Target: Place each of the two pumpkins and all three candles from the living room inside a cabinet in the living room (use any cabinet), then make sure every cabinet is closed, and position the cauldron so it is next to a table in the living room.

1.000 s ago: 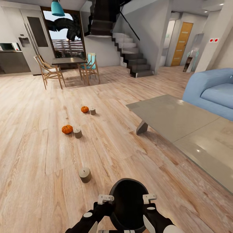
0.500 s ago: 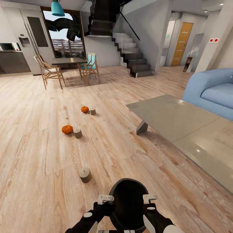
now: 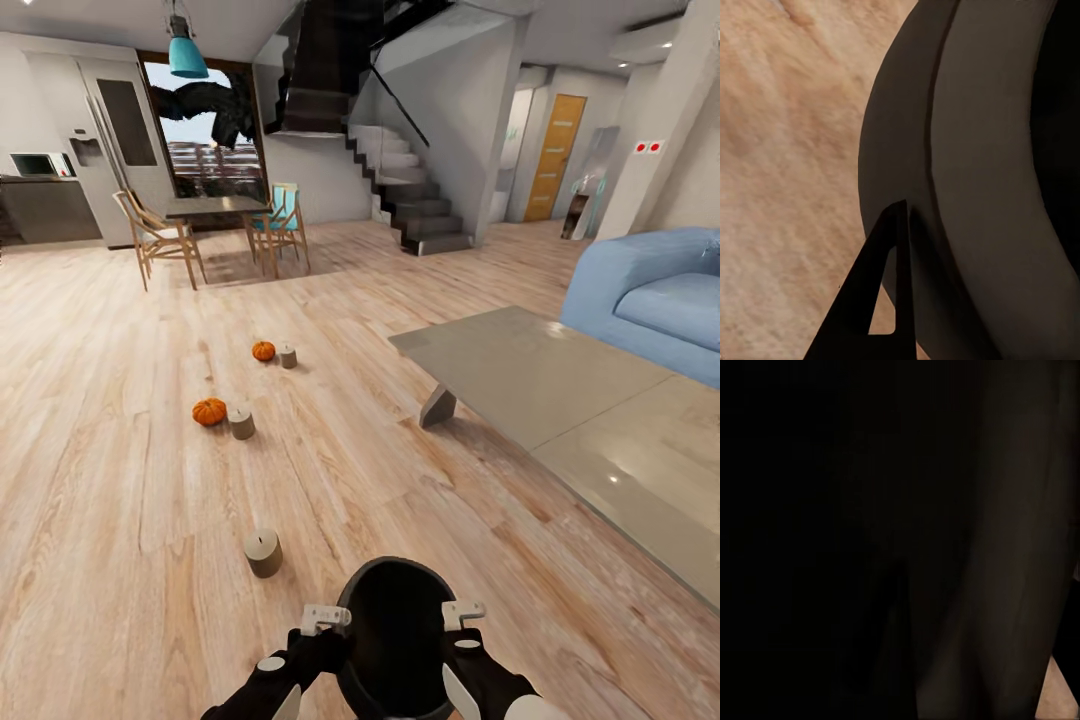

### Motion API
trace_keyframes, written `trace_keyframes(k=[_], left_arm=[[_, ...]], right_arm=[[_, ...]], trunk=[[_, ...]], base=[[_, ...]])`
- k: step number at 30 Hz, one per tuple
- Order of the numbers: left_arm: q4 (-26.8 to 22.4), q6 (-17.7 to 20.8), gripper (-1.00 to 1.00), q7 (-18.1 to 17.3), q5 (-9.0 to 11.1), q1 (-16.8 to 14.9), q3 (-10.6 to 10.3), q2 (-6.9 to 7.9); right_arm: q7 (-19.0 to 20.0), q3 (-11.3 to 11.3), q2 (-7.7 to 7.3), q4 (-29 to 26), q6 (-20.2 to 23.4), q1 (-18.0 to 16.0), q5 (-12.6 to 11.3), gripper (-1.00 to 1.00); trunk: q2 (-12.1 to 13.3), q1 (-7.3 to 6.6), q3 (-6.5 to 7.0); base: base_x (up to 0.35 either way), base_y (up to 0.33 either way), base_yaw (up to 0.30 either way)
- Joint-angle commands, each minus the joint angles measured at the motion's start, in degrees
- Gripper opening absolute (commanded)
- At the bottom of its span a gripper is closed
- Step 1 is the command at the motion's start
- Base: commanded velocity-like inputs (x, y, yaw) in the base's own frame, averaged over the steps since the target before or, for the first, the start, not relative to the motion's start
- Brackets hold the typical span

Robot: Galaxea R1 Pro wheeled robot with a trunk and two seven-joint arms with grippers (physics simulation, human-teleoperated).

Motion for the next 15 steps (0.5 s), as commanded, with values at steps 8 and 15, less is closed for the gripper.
trace_keyframes(k=[8,15], left_arm=[[-0.2,0.3,-1.00,-0.3,1.0,0.0,-0.4,-0.06],[-0.2,0.3,-1.00,-0.3,1.0,0.0,-0.4,-0.10]], right_arm=[[-0.2,0.5,0.01,-0.1,0.5,0.0,-0.2,-1.00],[-0.2,0.5,0.01,-0.1,0.4,0.0,-0.2,-1.00]], trunk=[[0.1,-0.22,1.74],[0.2,-0.40,3.29]], base=[[0.000,0.000,0.000],[0.000,0.000,0.000]])
